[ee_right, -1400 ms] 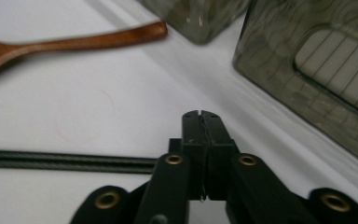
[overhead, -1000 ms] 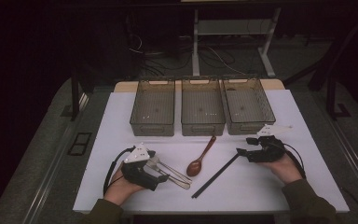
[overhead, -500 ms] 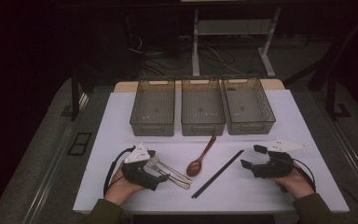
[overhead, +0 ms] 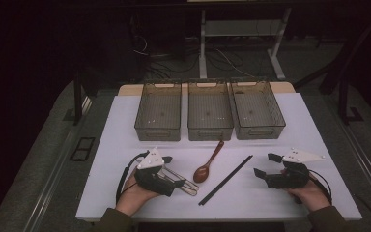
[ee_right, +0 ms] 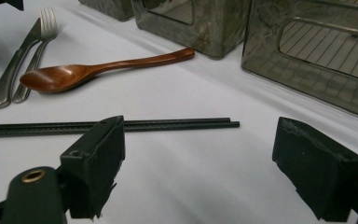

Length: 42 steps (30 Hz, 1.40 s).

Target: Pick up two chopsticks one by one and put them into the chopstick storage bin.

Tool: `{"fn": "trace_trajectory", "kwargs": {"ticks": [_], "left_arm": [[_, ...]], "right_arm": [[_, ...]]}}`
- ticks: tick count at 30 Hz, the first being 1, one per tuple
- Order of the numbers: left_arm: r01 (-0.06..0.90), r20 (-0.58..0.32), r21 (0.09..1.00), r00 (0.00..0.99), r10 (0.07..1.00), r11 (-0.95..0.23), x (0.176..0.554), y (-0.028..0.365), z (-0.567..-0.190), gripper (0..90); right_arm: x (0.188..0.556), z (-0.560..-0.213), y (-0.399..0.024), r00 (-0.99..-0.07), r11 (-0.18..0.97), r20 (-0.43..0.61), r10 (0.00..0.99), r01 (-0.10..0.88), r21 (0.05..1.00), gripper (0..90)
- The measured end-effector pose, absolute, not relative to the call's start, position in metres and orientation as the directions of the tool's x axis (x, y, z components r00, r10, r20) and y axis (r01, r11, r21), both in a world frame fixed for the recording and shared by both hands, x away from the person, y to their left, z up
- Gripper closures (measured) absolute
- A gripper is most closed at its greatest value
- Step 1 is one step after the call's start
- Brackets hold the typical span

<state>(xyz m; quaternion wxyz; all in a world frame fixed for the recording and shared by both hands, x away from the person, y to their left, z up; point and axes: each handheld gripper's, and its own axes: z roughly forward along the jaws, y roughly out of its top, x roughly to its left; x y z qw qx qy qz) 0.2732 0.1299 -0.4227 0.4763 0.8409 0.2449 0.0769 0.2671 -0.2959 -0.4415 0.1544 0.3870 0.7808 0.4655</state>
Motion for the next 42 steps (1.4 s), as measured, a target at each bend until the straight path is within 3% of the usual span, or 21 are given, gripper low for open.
{"fn": "trace_trajectory", "kwargs": {"ticks": [14, 27, 42], "left_arm": [[0.344, -0.152, 0.835, 0.894, 0.421, -0.43, 0.27, 0.089, -0.418, 43.2], [0.338, -0.151, 0.804, 0.912, 0.382, -0.488, 0.266, 0.054, -0.43, 66.0], [0.334, -0.151, 0.76, 0.925, 0.349, -0.557, 0.264, 0.031, -0.446, 75.9]], "right_arm": [[0.268, -0.444, -0.291, -0.672, 0.292, 0.115, 0.732, 0.462, 0.838, 16.3], [0.268, -0.444, -0.292, -0.672, 0.294, 0.114, 0.732, 0.462, 0.837, 16.3], [0.268, -0.444, -0.293, -0.67, 0.293, 0.112, 0.734, 0.461, 0.838, 16.3]]}}
